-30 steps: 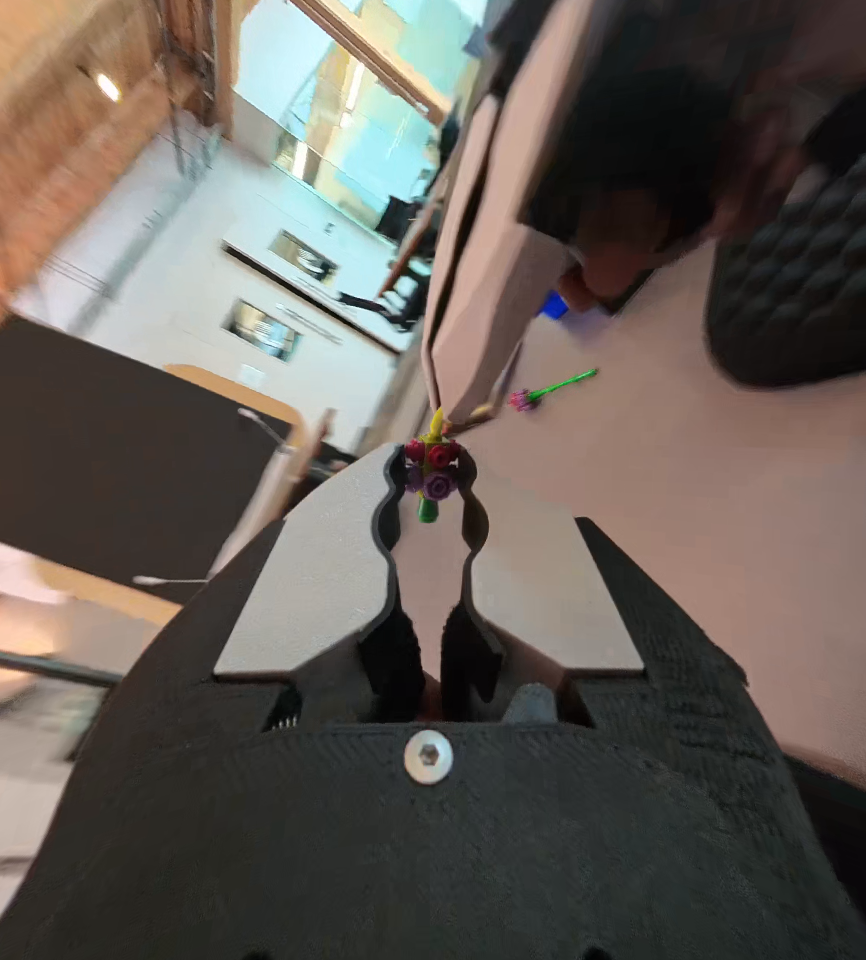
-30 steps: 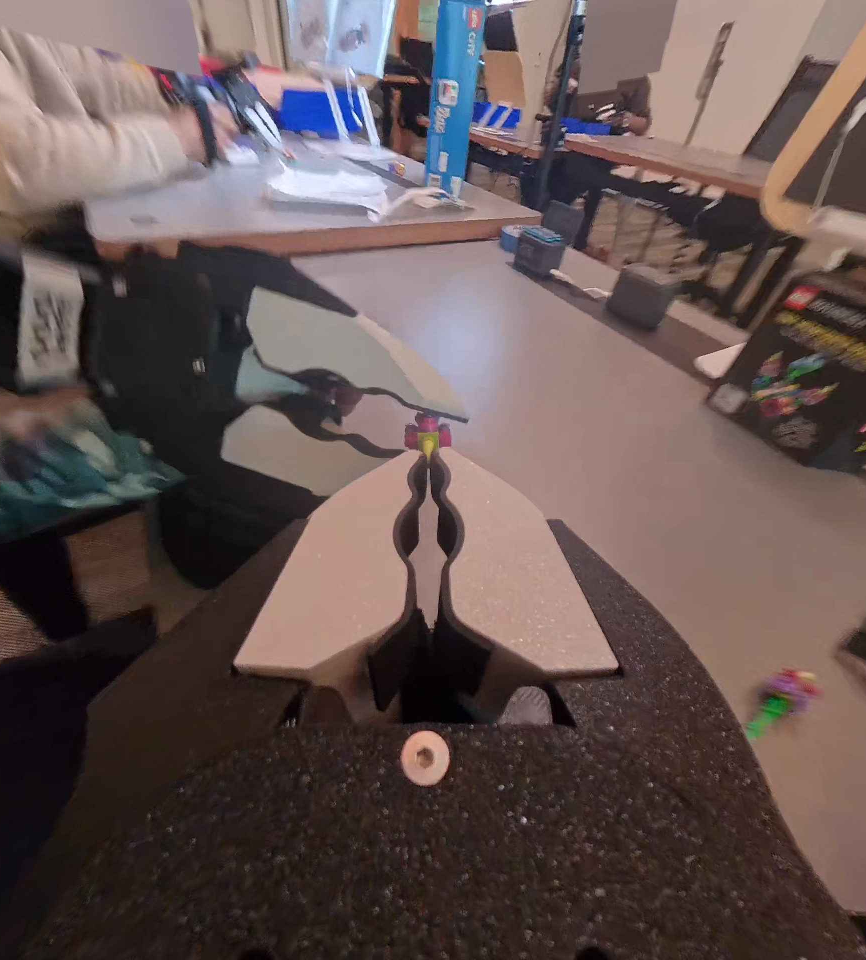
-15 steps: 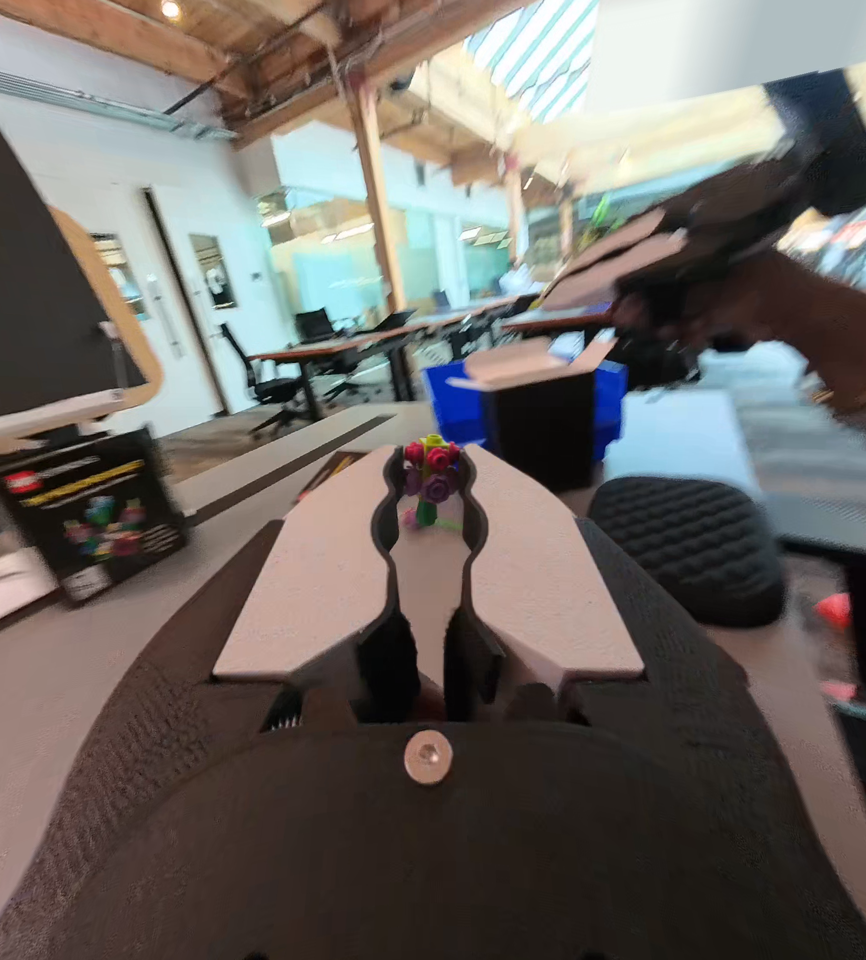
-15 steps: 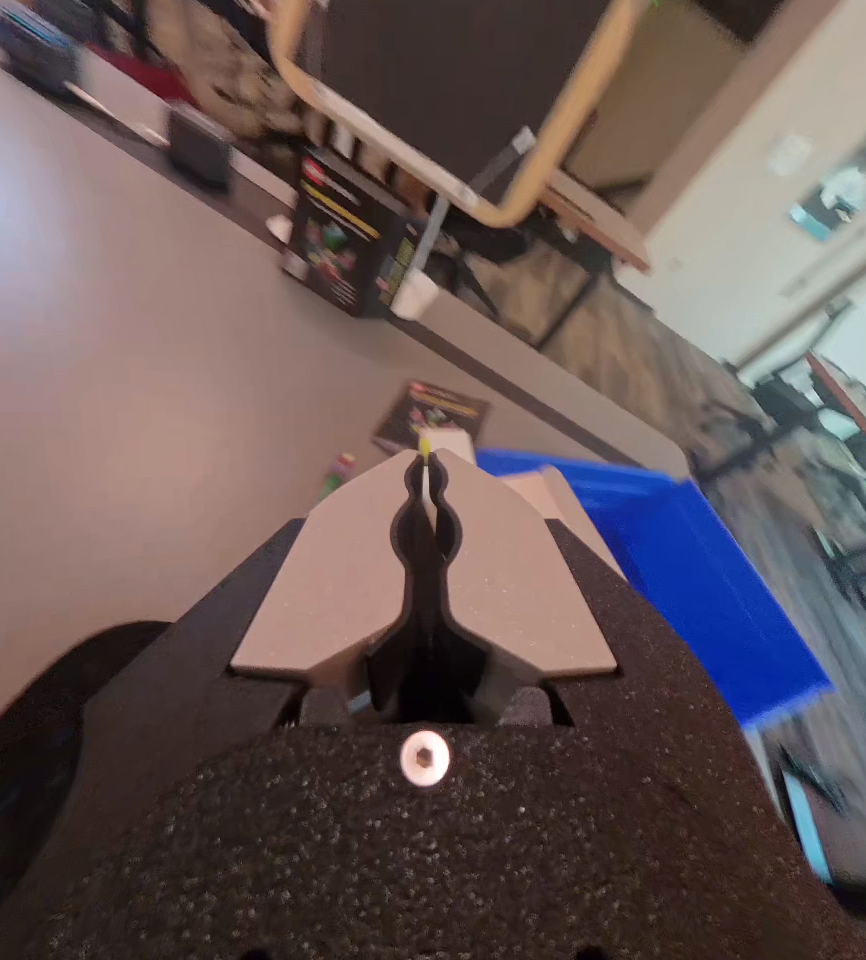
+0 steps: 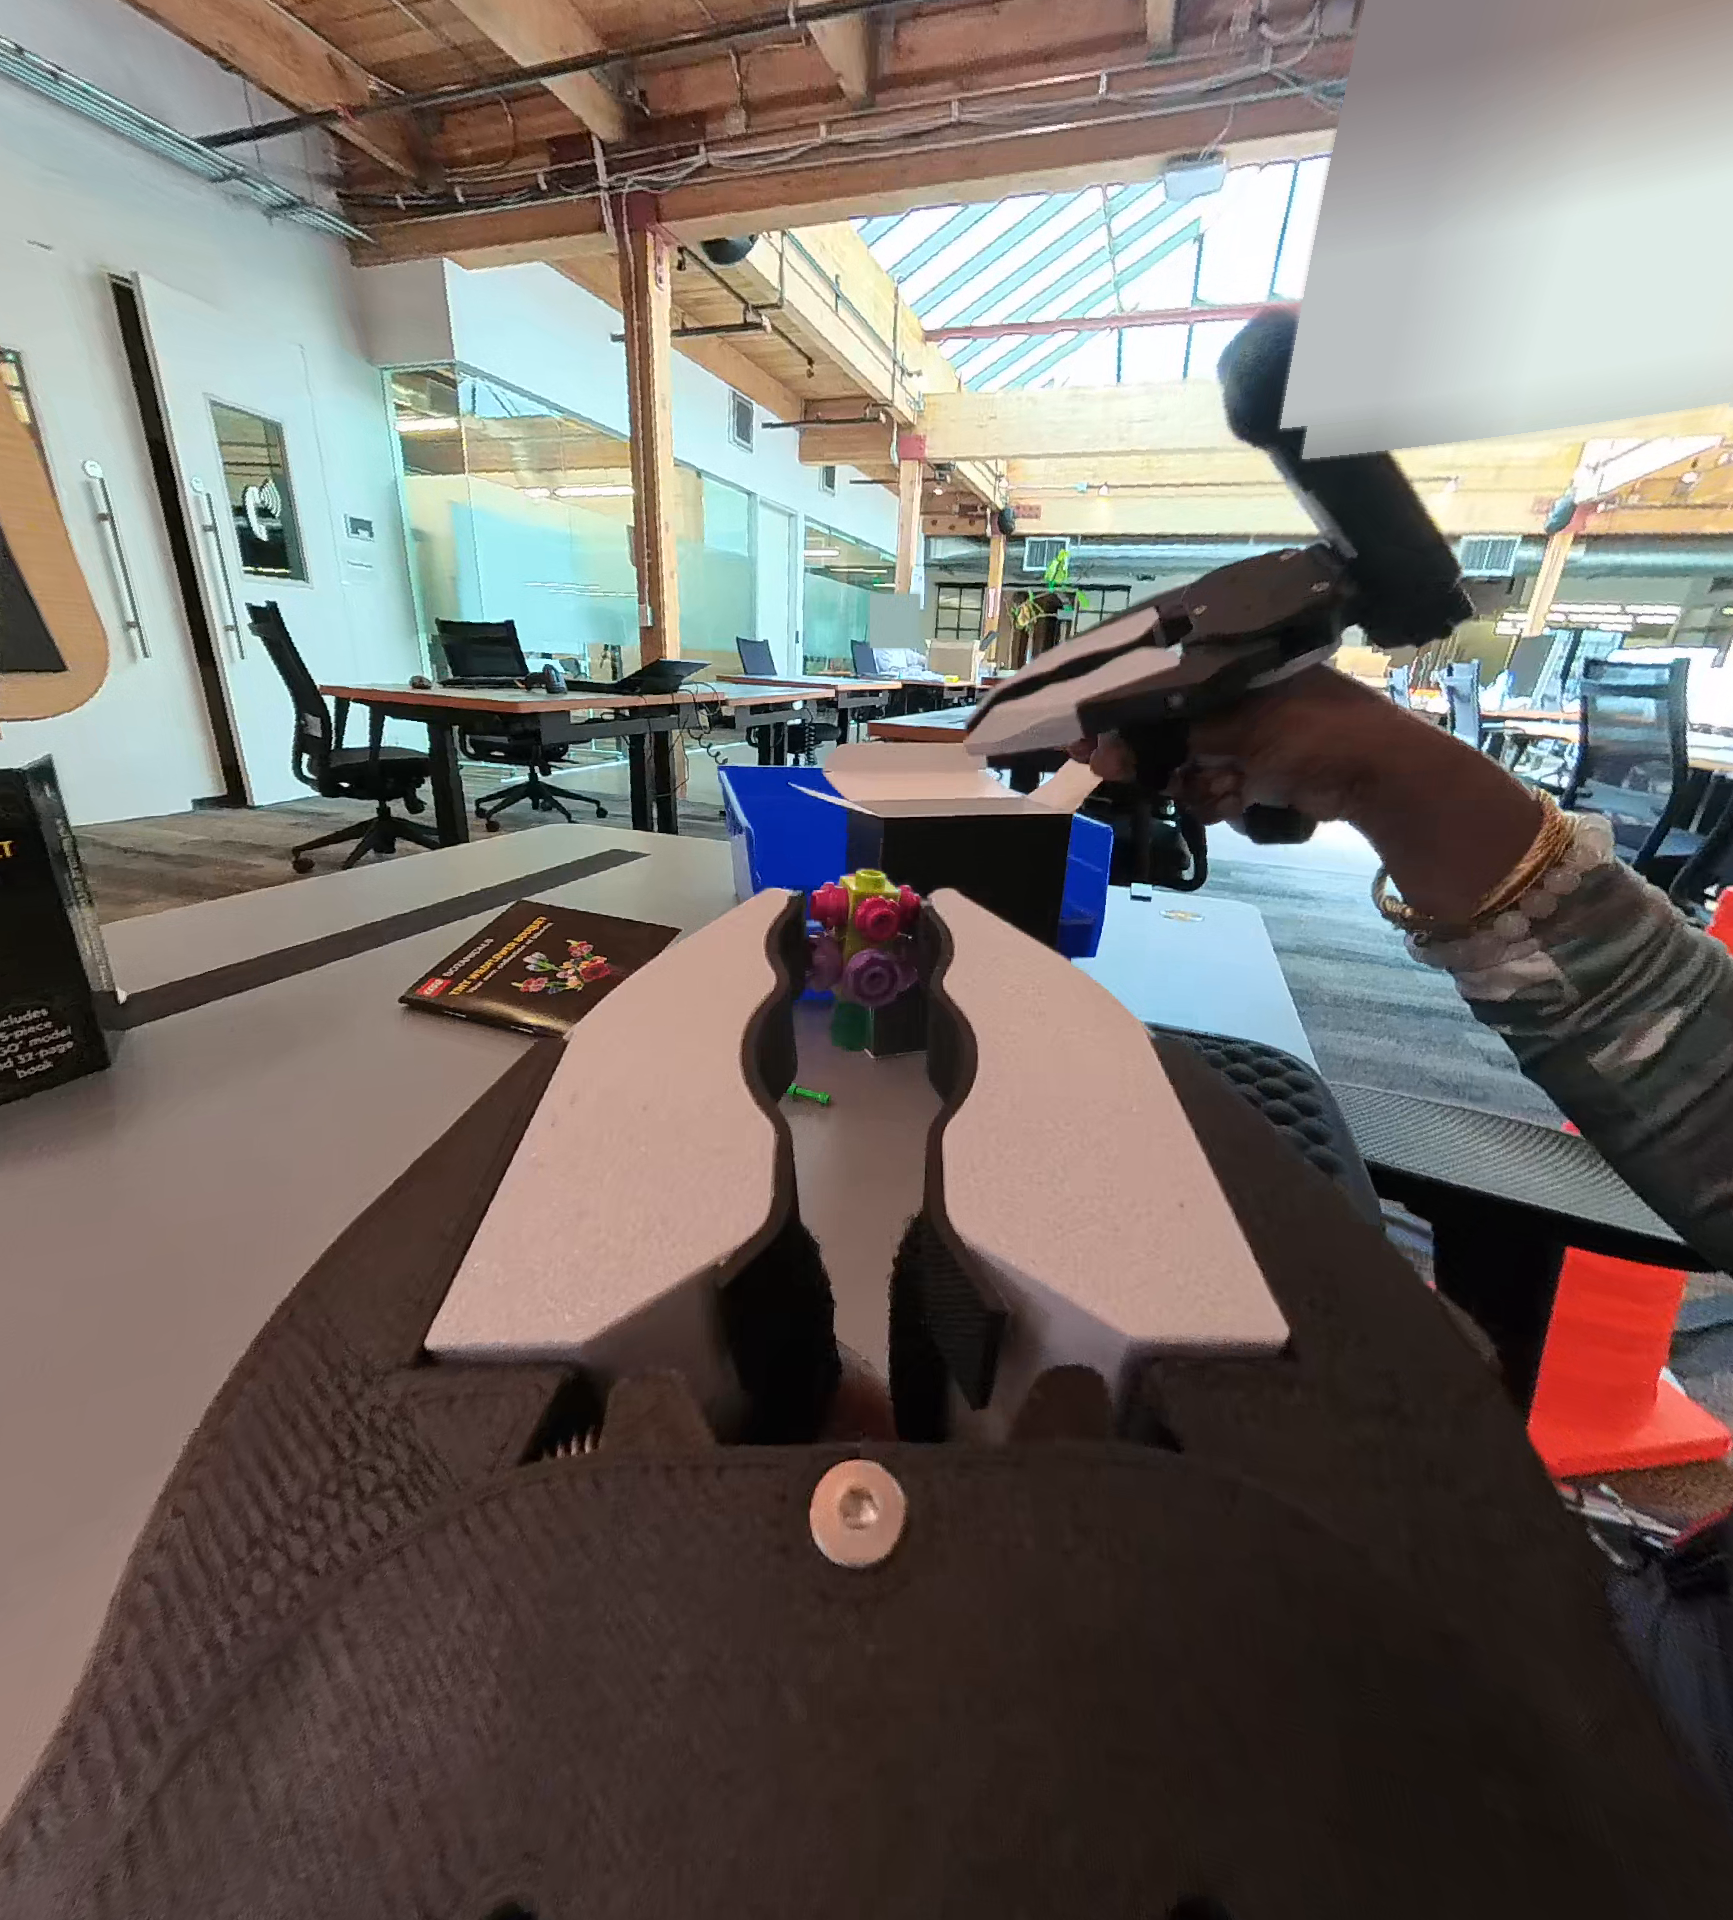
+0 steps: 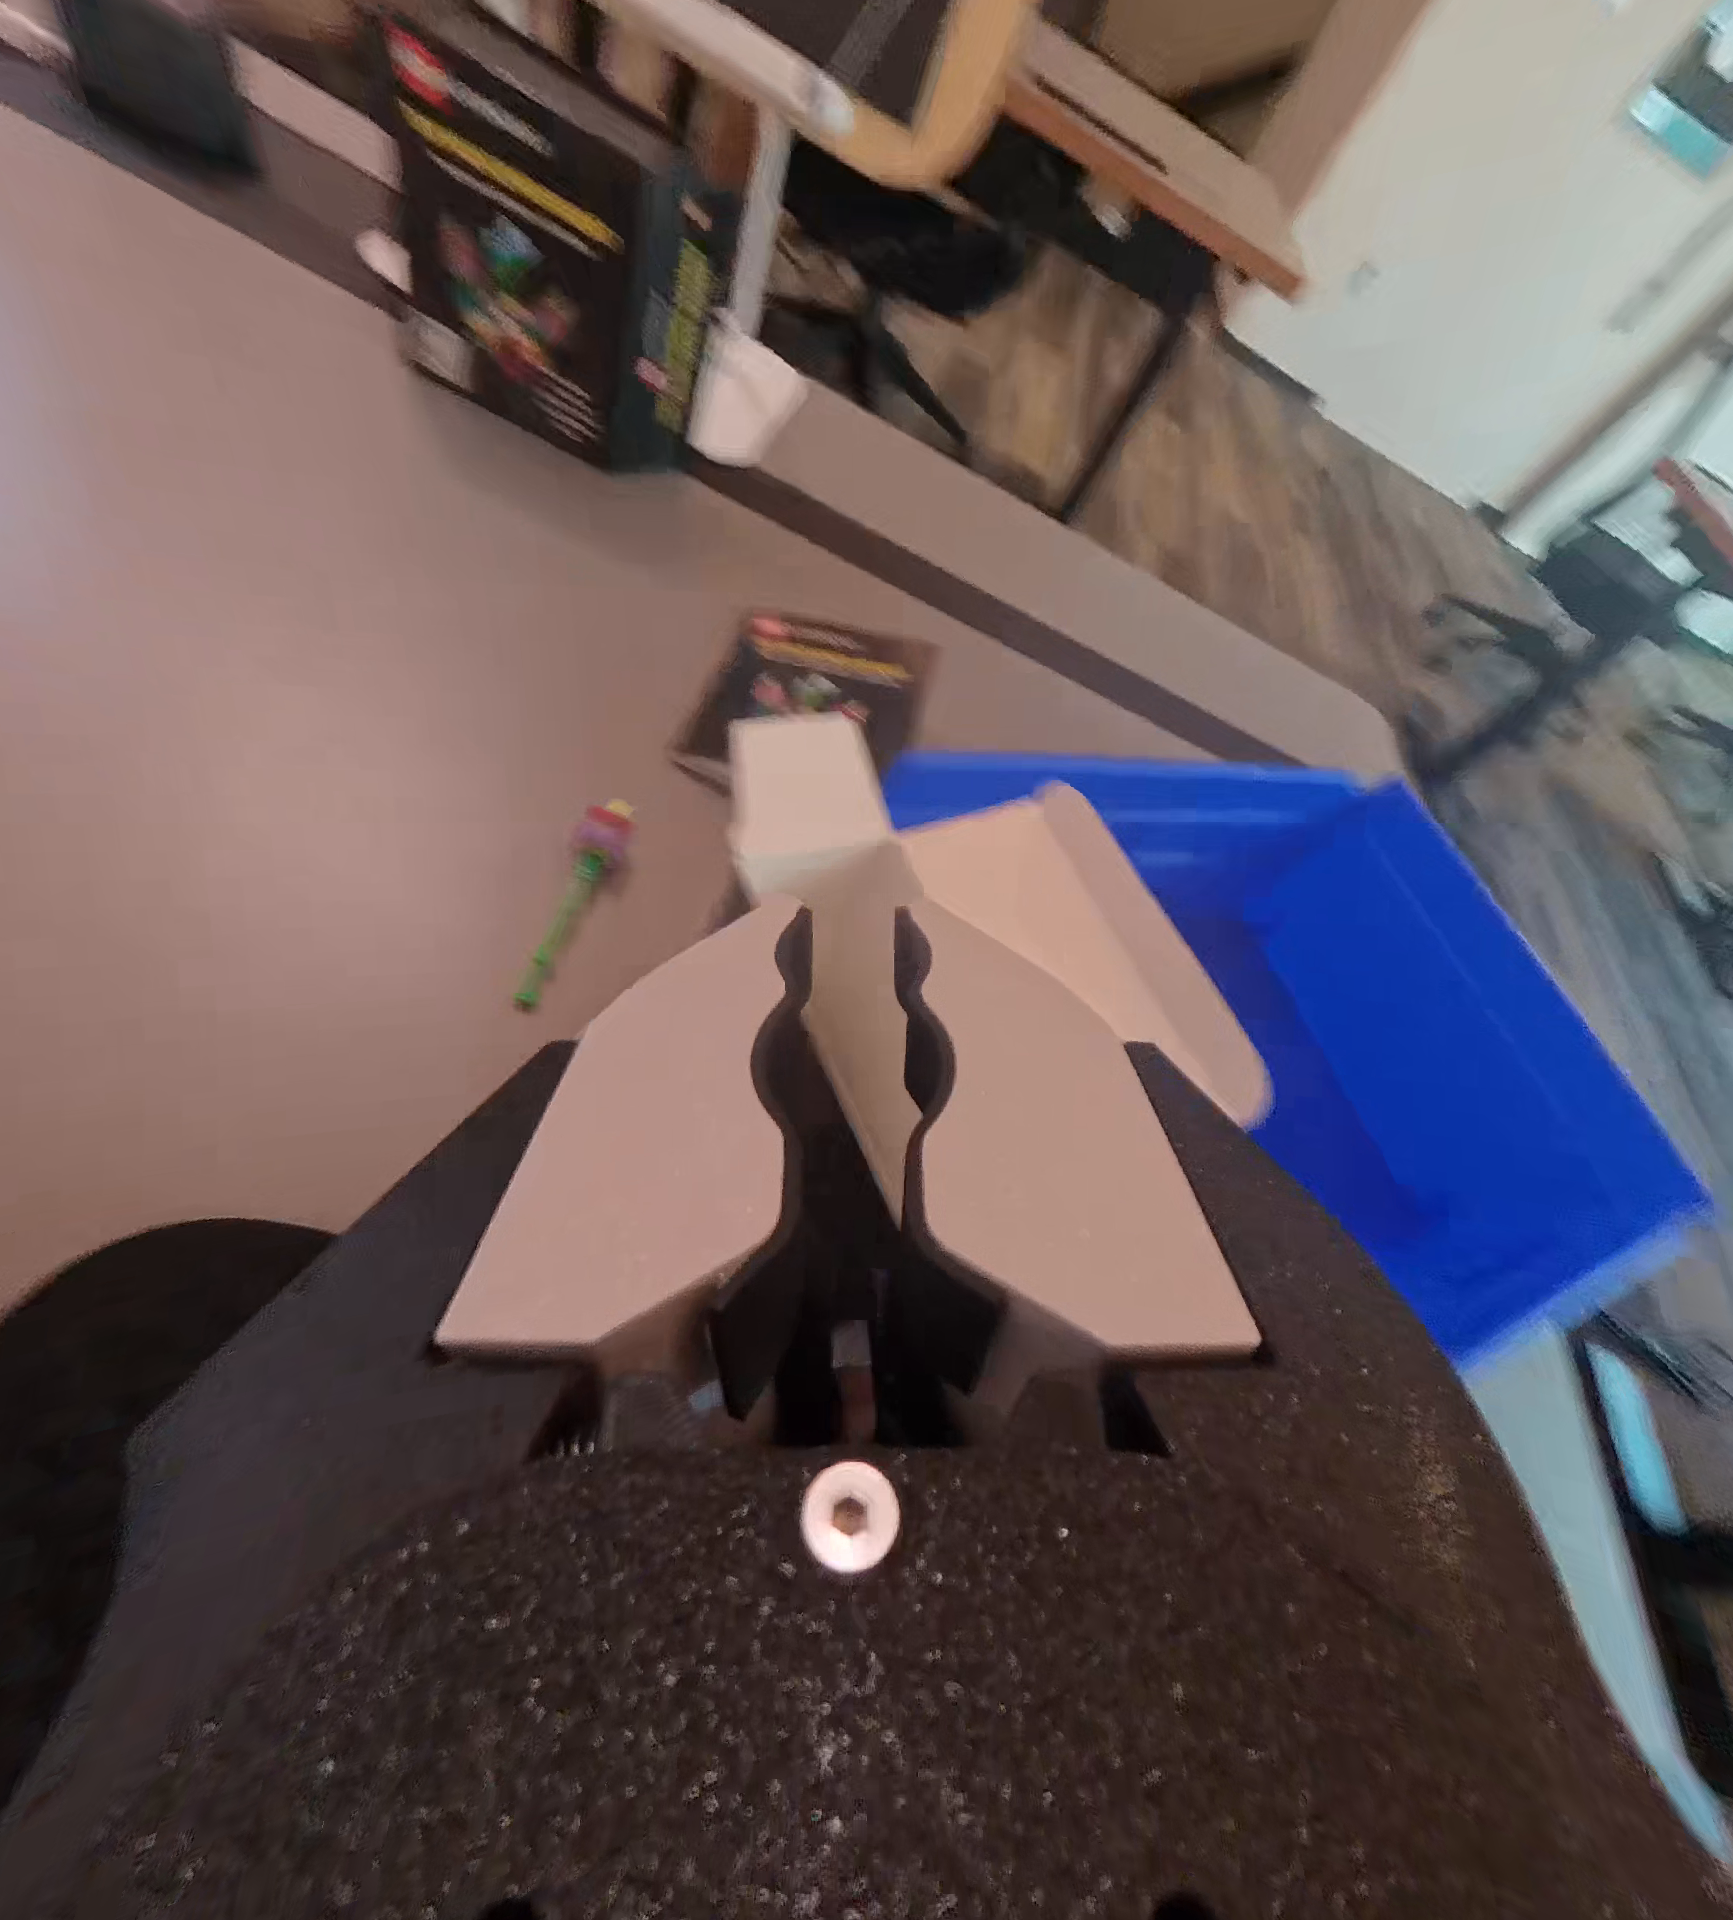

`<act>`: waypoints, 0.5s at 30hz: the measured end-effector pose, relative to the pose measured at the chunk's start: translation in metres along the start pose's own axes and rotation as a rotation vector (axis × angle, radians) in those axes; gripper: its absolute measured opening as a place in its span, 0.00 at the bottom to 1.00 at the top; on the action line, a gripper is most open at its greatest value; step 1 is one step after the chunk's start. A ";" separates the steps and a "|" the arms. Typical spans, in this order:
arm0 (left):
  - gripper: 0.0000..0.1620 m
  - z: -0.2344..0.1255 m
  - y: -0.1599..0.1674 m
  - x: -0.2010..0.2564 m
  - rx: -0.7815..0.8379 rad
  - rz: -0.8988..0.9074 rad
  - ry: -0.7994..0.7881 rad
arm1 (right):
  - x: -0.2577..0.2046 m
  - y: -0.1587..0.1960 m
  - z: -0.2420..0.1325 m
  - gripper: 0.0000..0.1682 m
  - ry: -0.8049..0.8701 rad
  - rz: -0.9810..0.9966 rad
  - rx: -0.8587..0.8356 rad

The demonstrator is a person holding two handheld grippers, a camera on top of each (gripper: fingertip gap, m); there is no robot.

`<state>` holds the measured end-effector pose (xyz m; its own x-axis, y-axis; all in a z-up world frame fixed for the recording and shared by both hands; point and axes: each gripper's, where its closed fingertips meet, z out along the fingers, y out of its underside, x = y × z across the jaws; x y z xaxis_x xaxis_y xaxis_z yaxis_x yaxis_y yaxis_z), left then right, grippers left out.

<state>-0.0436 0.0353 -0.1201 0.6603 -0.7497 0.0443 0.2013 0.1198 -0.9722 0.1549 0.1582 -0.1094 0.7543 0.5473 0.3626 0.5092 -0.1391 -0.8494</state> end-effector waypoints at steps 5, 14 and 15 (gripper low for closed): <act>0.13 0.002 0.000 0.008 -0.005 0.045 0.039 | -0.099 -0.049 -0.023 0.10 -0.589 0.147 0.287; 0.13 0.005 0.004 0.020 -0.054 0.302 0.020 | -0.202 -0.067 -0.045 0.10 -0.976 0.132 0.360; 0.12 0.005 -0.001 0.028 -0.009 0.276 0.068 | -0.206 -0.065 -0.042 0.10 -0.986 0.140 0.349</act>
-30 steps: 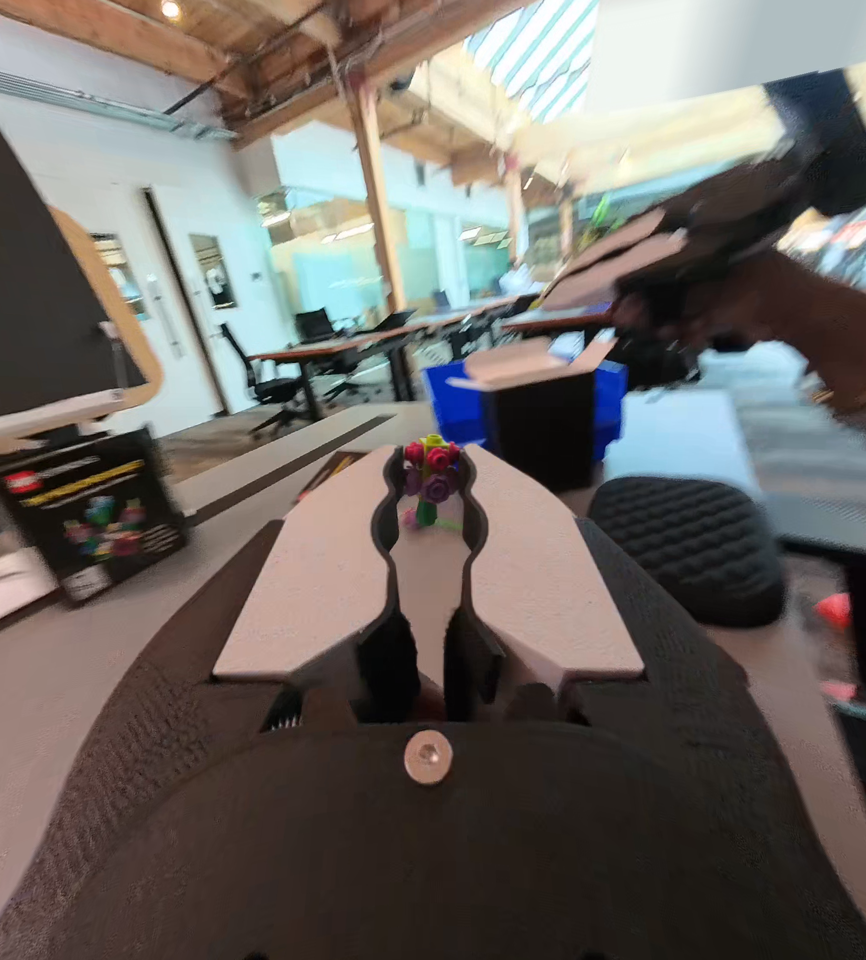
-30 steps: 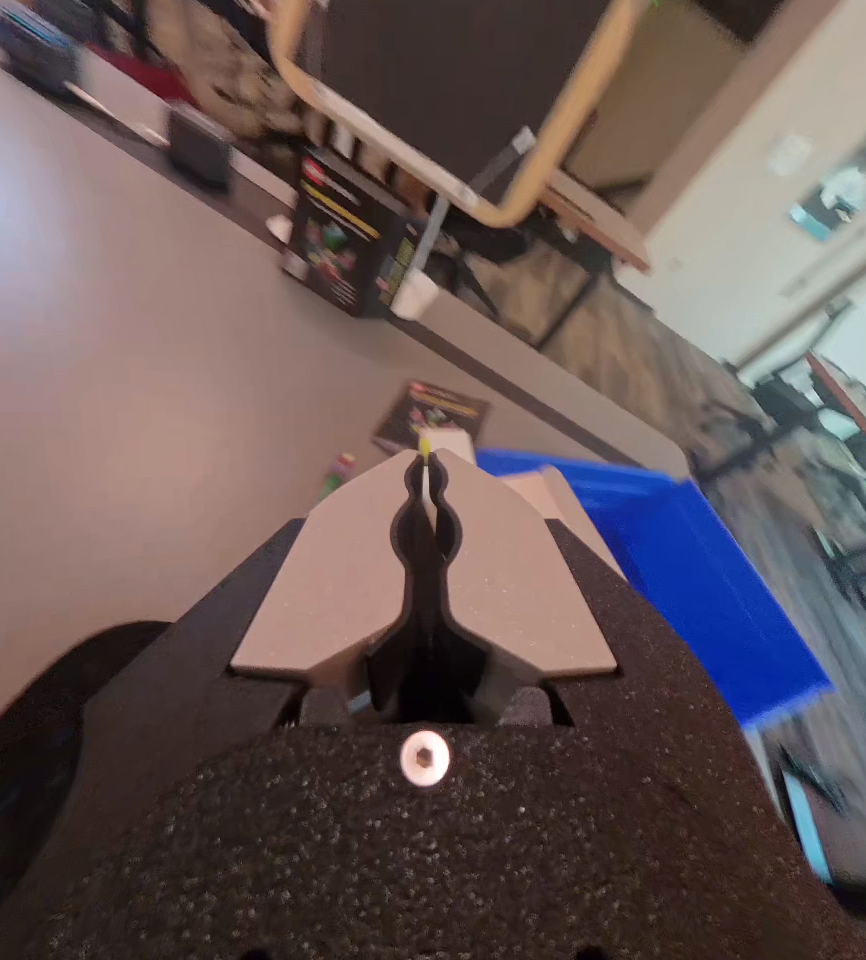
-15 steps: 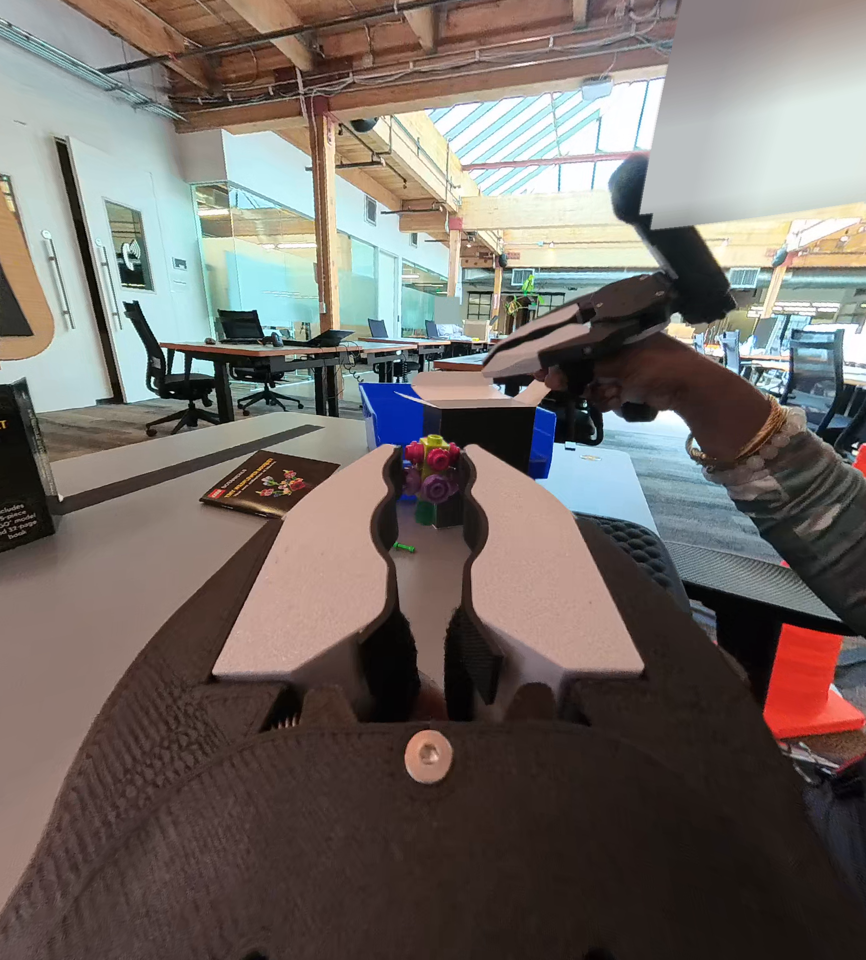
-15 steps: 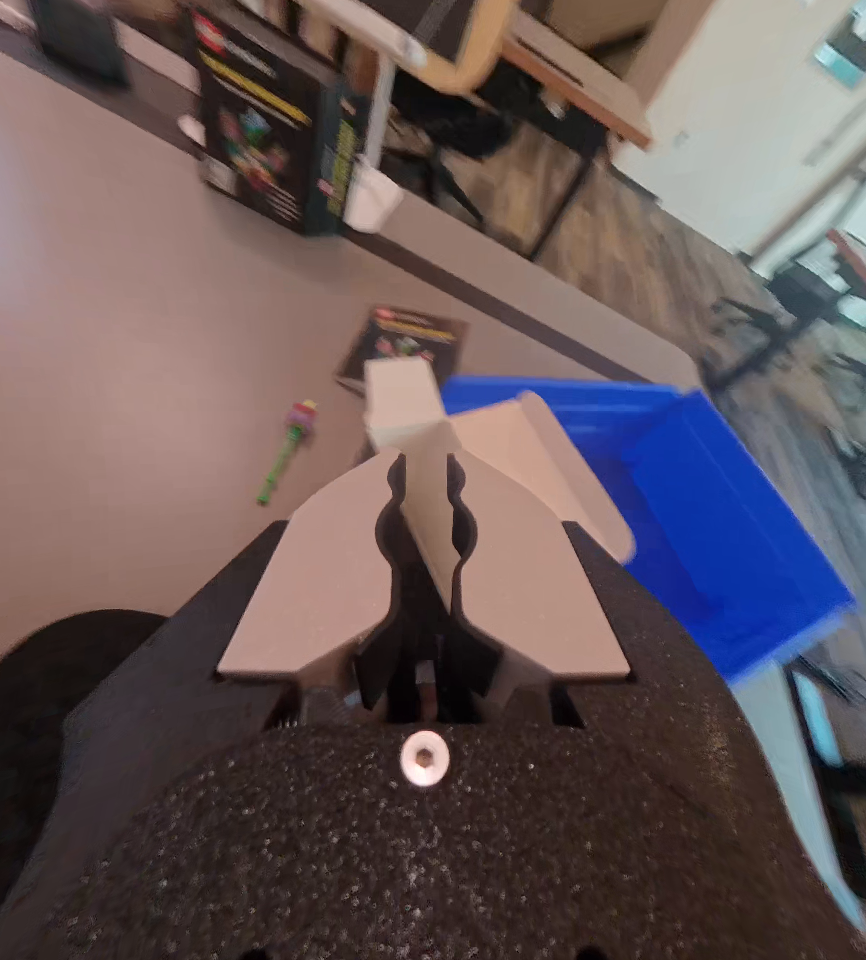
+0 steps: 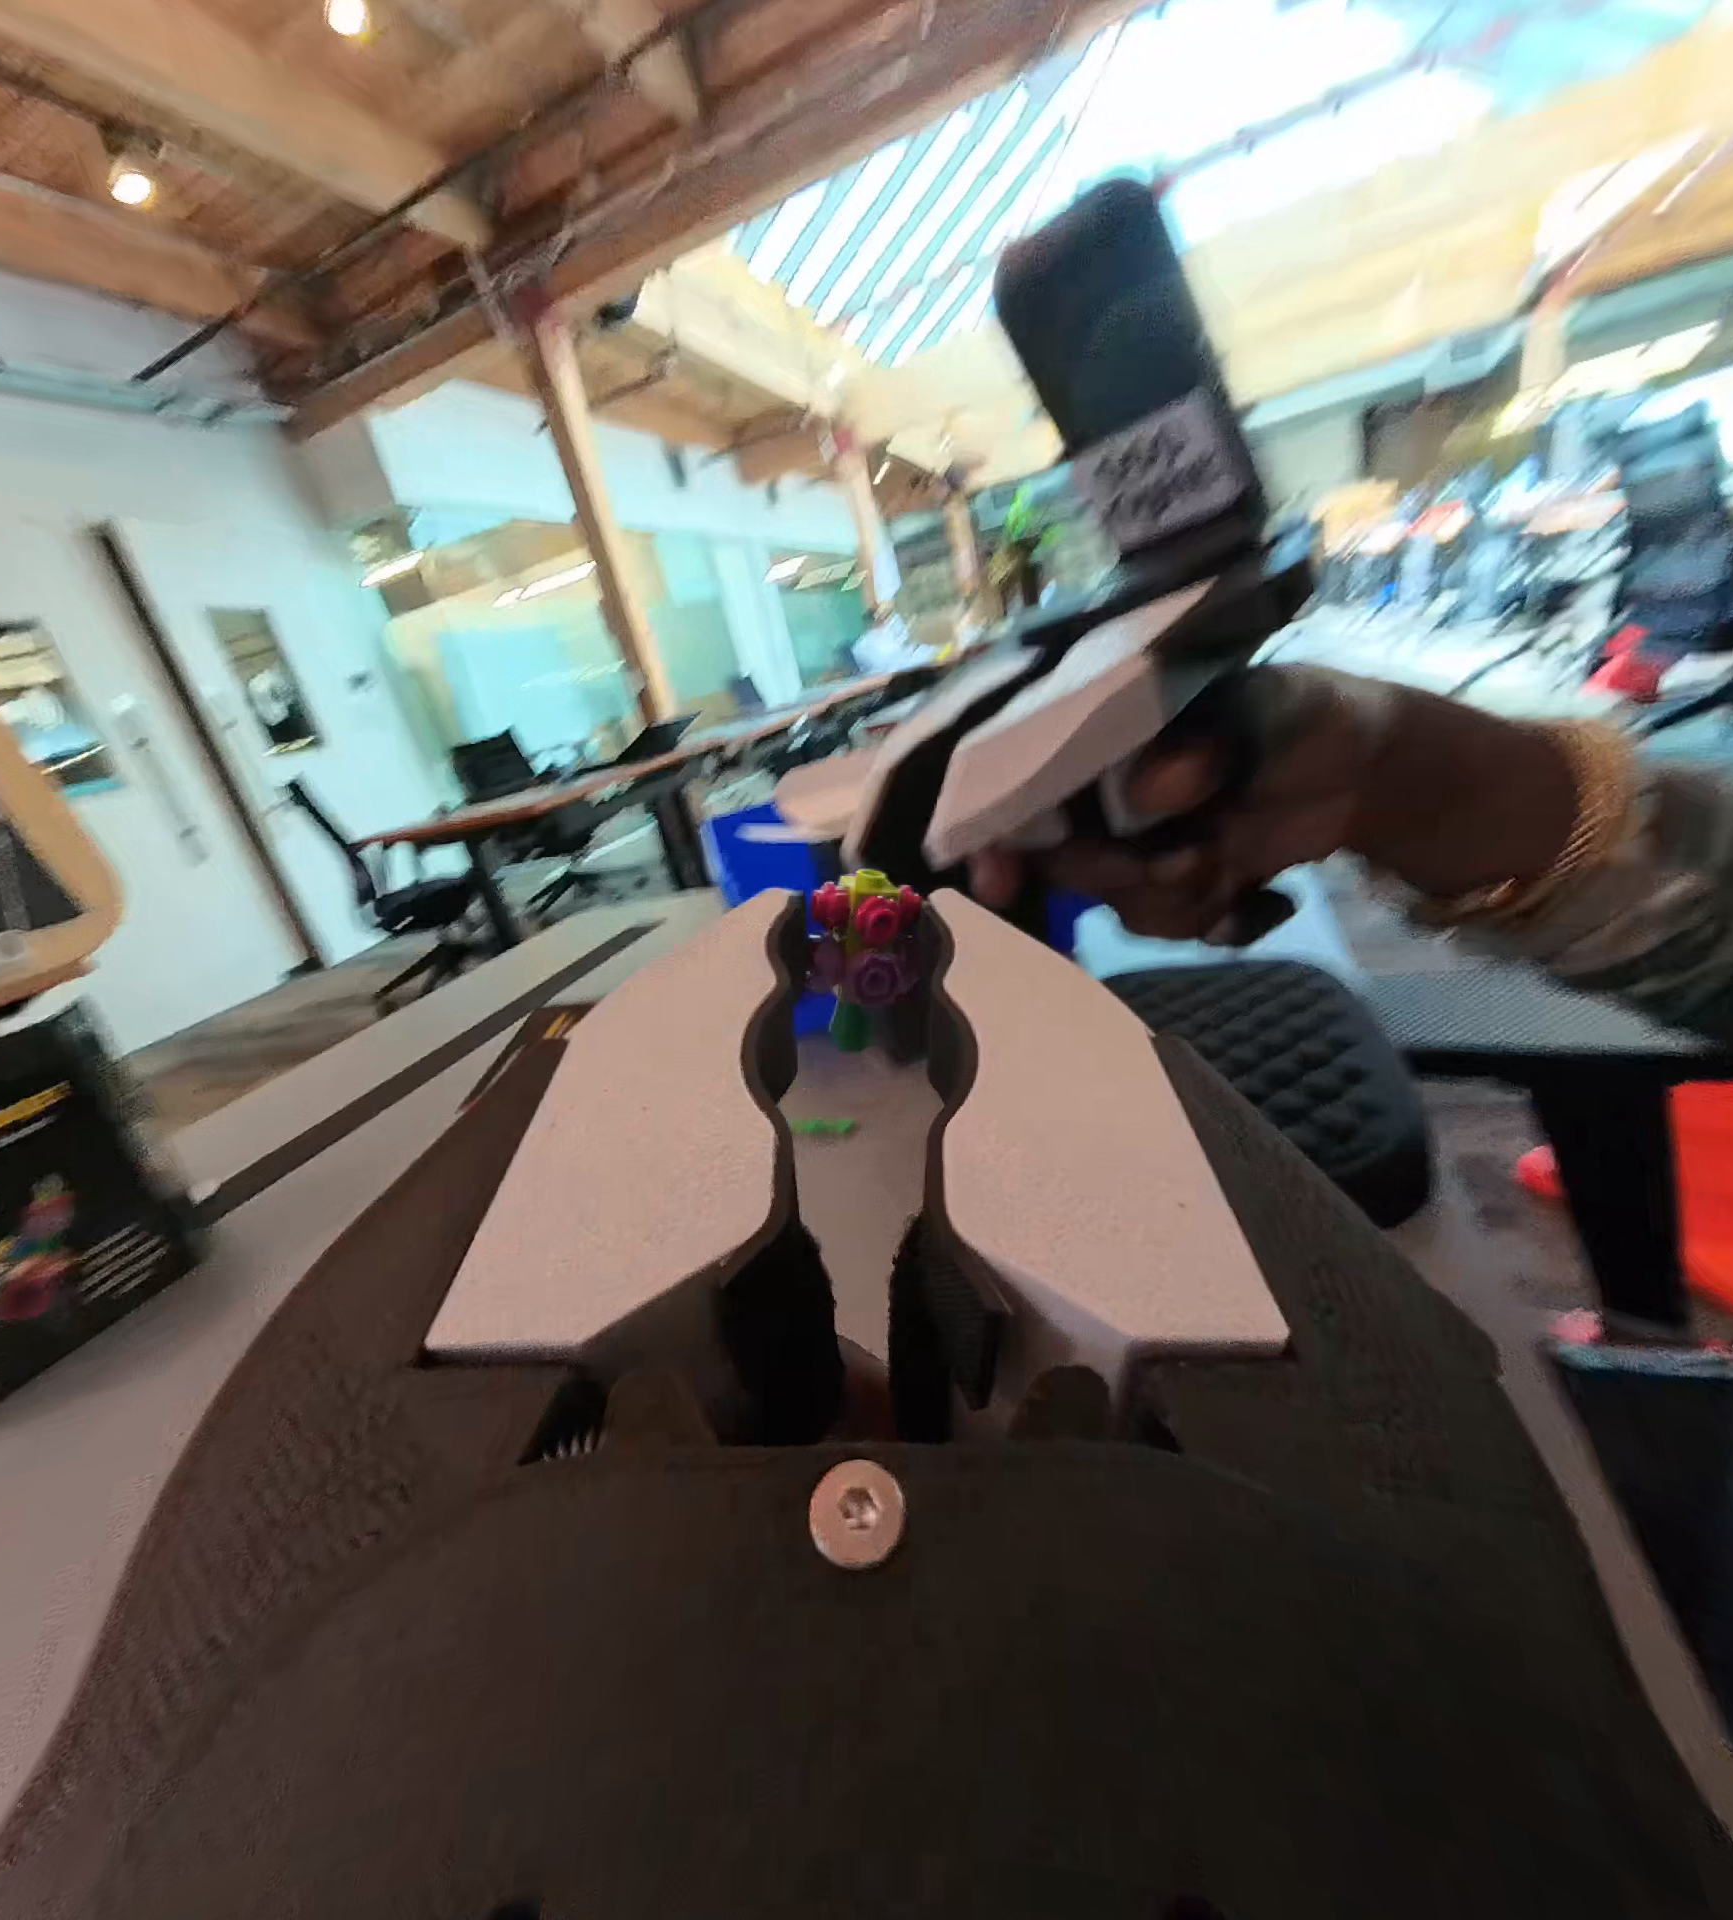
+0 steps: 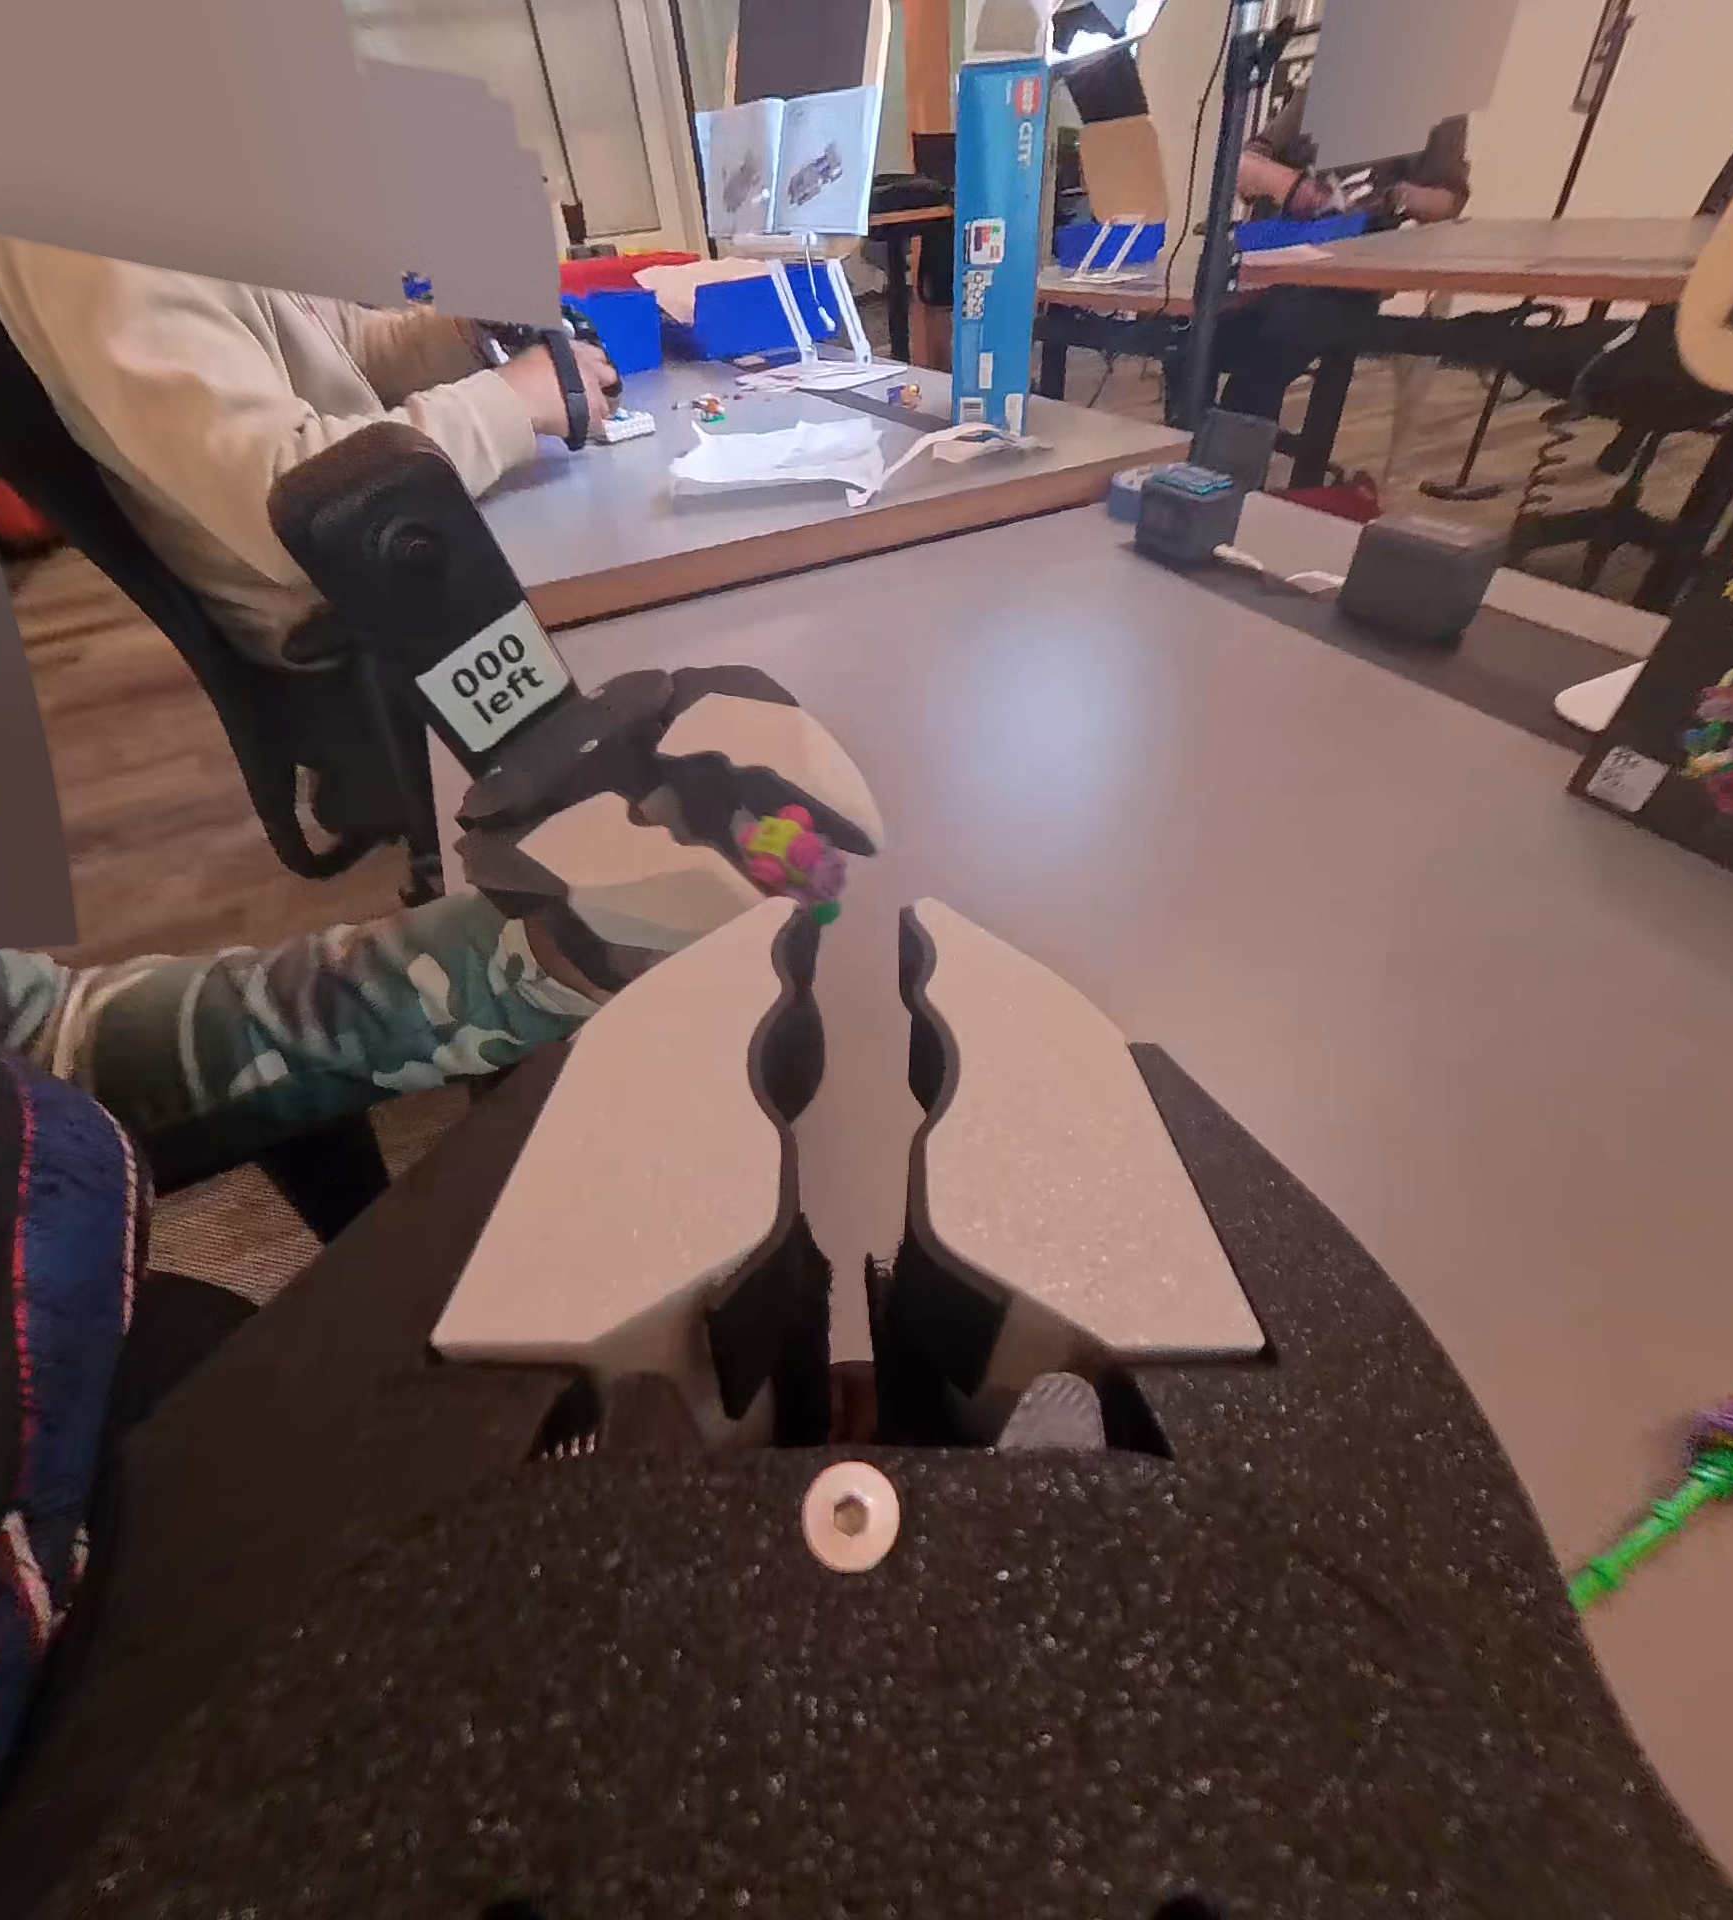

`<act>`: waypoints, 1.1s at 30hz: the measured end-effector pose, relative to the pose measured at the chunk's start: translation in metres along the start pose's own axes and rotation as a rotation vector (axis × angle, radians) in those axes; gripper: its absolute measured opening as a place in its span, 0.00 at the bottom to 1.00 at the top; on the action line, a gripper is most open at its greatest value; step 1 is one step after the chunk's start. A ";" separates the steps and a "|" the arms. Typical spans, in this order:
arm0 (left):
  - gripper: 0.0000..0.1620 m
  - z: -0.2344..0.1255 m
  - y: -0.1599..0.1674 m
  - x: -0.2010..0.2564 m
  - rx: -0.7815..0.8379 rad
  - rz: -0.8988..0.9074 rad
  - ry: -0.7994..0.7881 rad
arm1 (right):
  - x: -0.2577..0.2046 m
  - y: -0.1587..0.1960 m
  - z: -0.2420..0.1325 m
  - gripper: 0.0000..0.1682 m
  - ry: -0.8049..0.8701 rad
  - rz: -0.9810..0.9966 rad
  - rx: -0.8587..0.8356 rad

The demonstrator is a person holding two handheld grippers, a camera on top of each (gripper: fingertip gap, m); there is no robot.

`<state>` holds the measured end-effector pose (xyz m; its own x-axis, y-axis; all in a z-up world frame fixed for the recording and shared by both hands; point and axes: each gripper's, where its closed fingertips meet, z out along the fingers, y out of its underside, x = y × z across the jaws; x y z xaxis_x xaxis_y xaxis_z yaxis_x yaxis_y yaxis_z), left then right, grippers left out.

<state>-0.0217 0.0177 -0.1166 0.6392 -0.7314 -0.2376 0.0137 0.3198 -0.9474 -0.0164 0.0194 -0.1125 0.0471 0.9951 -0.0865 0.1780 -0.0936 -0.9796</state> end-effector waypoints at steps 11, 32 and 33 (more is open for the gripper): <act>0.13 -0.006 -0.022 0.017 0.166 -0.095 0.159 | -0.031 -0.016 0.007 0.05 -0.452 0.484 0.212; 0.13 -0.002 -0.014 0.017 0.090 0.066 0.092 | -0.026 -0.008 0.007 0.05 -0.415 0.525 0.192; 0.13 -0.002 -0.015 0.018 0.093 0.126 0.075 | -0.028 -0.008 0.005 0.05 -0.461 0.581 0.202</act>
